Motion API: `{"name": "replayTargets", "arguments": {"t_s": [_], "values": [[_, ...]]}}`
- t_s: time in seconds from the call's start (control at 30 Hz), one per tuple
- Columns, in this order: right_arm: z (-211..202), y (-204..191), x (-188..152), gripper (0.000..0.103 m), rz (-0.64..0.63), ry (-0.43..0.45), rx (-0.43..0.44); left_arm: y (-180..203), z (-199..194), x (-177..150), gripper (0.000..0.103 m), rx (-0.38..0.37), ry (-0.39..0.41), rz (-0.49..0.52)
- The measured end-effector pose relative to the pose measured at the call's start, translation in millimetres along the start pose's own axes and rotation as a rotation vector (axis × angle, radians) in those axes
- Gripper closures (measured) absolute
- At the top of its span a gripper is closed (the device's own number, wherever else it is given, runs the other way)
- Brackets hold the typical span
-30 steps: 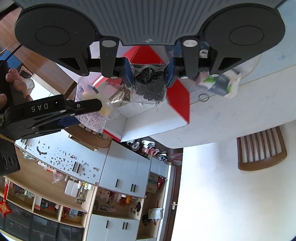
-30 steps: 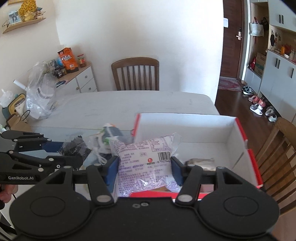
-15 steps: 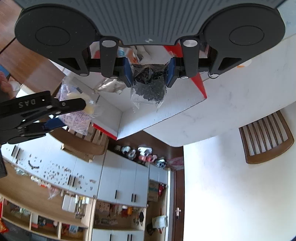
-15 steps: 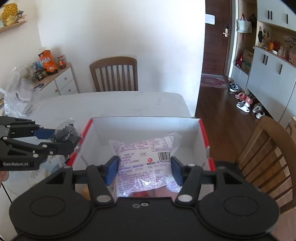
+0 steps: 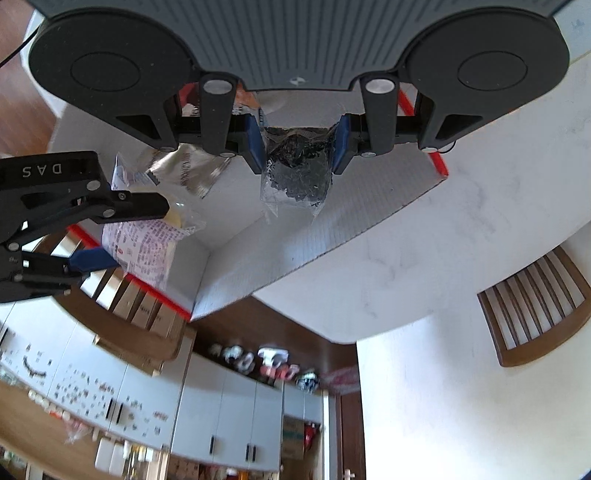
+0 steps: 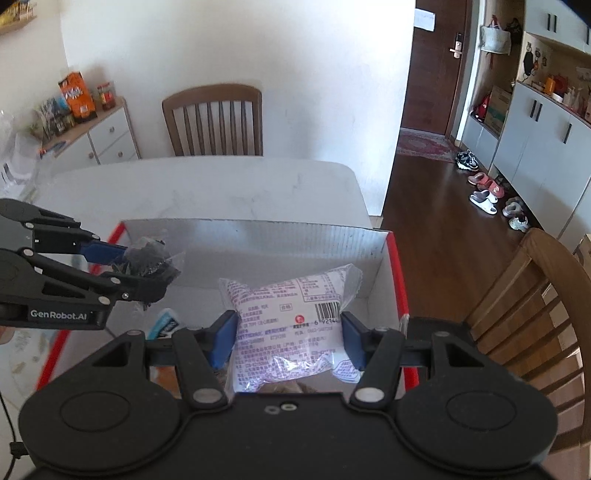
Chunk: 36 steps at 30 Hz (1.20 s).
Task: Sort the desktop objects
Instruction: 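Lower the black bag and pink-white bag into the red box with both tools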
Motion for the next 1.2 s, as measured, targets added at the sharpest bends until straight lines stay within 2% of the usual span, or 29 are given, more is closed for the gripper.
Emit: {"name": "replayTargets", "arguments": {"t_s": [0.17, 0.37, 0.6, 0.83, 0.9, 1.03, 1.2], "values": [[23.1, -6.1, 0.9, 0.044, -0.047, -0.032, -0.018, 3.0, 17.7, 2.5, 0.066, 0.029, -0.036, 0.037], [42.7, -9.4, -1.5, 0.044, -0.063, -0.084, 0.001, 4.8, 32.6, 5.4, 0.066, 0.045, -0.079, 0.051], [47.2, -10.2, -7.0, 0.044, -0.078, -0.102, 0.011, 11.8, 44.7, -0.3, 0.066, 0.037, -0.128, 0.083], [52.0, -7.2, -5.2, 0.04, -0.069, -0.123, 0.009, 13.7, 45.4, -2.4, 0.065, 0.01, -0.148, 0.059], [51.9, -7.3, -4.6, 0.038, -0.067, -0.119, 0.004, 11.7, 43.4, -3.0, 0.064, 0.003, -0.145, 0.04], [49.3, -5.0, -2.5, 0.032, -0.051, -0.111, 0.008, 10.2, 37.3, -6.5, 0.044, -0.009, -0.135, 0.016], [41.3, -1.4, 0.4, 0.031, -0.041, -0.093, 0.01, 14.8, 26.7, -11.0, 0.043, -0.023, -0.119, 0.029]]}}
Point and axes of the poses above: each gripper's, at about its wrist camera, not at the fingertips, and z roughly the way its jaws point, y to its right, x to its top, the point moved 1 cm from there along z, roughly the way its jaws point, and after that the axes turned 8 degrees about -x, right-handed, at the moved point
